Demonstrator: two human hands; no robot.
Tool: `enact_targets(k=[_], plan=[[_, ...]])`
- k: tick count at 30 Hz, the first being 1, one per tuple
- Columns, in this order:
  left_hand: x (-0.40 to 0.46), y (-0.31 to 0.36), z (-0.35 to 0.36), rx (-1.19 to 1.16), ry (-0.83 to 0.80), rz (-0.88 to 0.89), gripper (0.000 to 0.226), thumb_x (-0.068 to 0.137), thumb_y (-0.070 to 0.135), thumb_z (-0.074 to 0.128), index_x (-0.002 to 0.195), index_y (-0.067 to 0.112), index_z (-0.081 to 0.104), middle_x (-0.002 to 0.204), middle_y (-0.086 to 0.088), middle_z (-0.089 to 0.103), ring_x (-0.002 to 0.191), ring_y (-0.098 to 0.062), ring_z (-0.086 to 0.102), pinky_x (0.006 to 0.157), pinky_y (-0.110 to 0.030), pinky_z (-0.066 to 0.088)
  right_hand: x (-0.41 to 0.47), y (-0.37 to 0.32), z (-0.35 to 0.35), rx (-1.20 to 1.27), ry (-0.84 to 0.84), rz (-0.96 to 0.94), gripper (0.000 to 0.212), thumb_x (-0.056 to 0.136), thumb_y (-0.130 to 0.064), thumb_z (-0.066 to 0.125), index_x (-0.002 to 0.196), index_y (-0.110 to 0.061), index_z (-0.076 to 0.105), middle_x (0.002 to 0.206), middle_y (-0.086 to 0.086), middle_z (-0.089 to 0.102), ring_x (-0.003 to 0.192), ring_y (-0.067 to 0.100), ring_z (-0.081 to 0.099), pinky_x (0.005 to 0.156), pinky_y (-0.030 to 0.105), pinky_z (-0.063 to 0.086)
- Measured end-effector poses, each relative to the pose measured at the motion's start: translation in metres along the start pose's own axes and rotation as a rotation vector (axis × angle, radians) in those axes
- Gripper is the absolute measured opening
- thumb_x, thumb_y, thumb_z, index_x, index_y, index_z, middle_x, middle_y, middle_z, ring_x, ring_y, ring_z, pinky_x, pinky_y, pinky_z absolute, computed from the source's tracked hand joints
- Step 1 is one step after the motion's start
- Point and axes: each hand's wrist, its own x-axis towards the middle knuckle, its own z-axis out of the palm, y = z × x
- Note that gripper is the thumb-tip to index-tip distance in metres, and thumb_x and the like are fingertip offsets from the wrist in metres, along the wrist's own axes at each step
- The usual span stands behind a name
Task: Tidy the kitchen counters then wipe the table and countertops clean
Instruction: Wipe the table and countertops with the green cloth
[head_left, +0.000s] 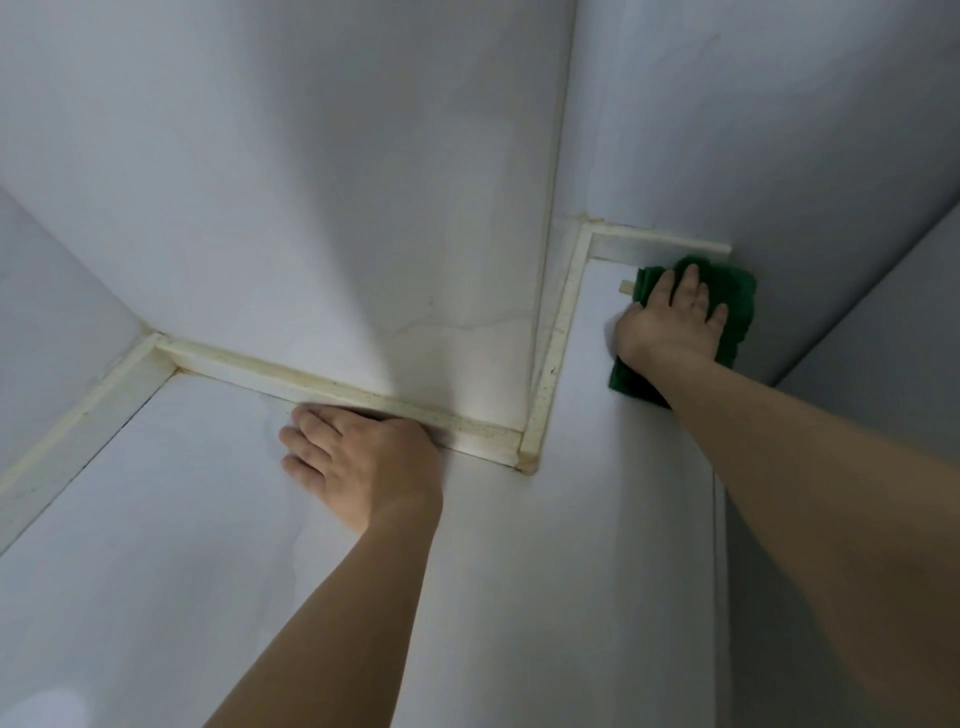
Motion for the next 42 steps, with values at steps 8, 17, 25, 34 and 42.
enact_targets(k=[8, 17, 25, 34, 42], plan=[[0.000, 0.001, 0.000, 0.045, -0.029, 0.008, 0.068, 0.095, 0.023, 0.024, 0.154, -0.001, -0.002, 0.164, -0.010, -0.002, 0.151, -0.028, -0.007, 0.122, -0.043, -0.004, -0.046, 0.002, 0.002, -0.030, -0.016, -0.118, 0.061, 0.101, -0.034, 0.014, 0.154, -0.009, -0.002, 0.162, 0.009, -0.008, 0.149, 0.026, -0.002, 0.120, 0.047, 0.000], [-0.008, -0.002, -0.030, -0.002, -0.238, 0.069, 0.073, 0.098, 0.032, 0.026, 0.153, -0.003, -0.007, 0.163, -0.012, -0.009, 0.150, -0.028, -0.012, 0.121, -0.042, -0.009, -0.190, 0.004, 0.013, 0.062, -0.131, -0.104, 0.062, 0.101, -0.035, 0.013, 0.153, -0.010, -0.011, 0.160, 0.007, -0.019, 0.148, 0.023, -0.013, 0.119, 0.047, -0.008], [-0.030, -0.082, -0.116, 0.108, -0.453, 0.314, 0.044, 0.091, 0.013, 0.035, 0.132, 0.005, 0.051, 0.137, -0.016, 0.047, 0.125, -0.035, 0.045, 0.108, -0.042, 0.036, -0.306, 0.006, -0.004, 0.296, -0.461, -0.002, 0.061, 0.103, -0.034, 0.015, 0.152, -0.015, -0.016, 0.157, 0.000, -0.027, 0.145, 0.018, -0.022, 0.115, 0.044, -0.015], [-0.172, -0.146, -0.126, -0.012, -0.750, 0.469, 0.044, 0.095, 0.027, 0.047, 0.138, 0.021, 0.047, 0.136, -0.004, 0.048, 0.123, -0.024, 0.048, 0.102, -0.036, 0.042, -0.304, 0.034, -0.064, 0.056, -0.519, -0.423, 0.086, 0.089, -0.003, 0.039, 0.153, -0.030, -0.011, 0.161, -0.002, -0.009, 0.140, 0.031, 0.019, 0.113, 0.043, 0.027], [-0.202, -0.139, -0.118, 0.182, -0.552, 0.544, 0.008, 0.085, 0.015, 0.049, 0.093, 0.015, 0.046, 0.102, -0.008, 0.059, 0.095, -0.027, 0.055, 0.076, -0.034, 0.041, -0.304, 0.031, -0.051, -0.718, -0.216, -0.906, 0.059, 0.088, -0.022, 0.057, 0.142, -0.018, 0.034, 0.141, 0.006, 0.035, 0.127, 0.025, 0.035, 0.103, 0.035, 0.028]])
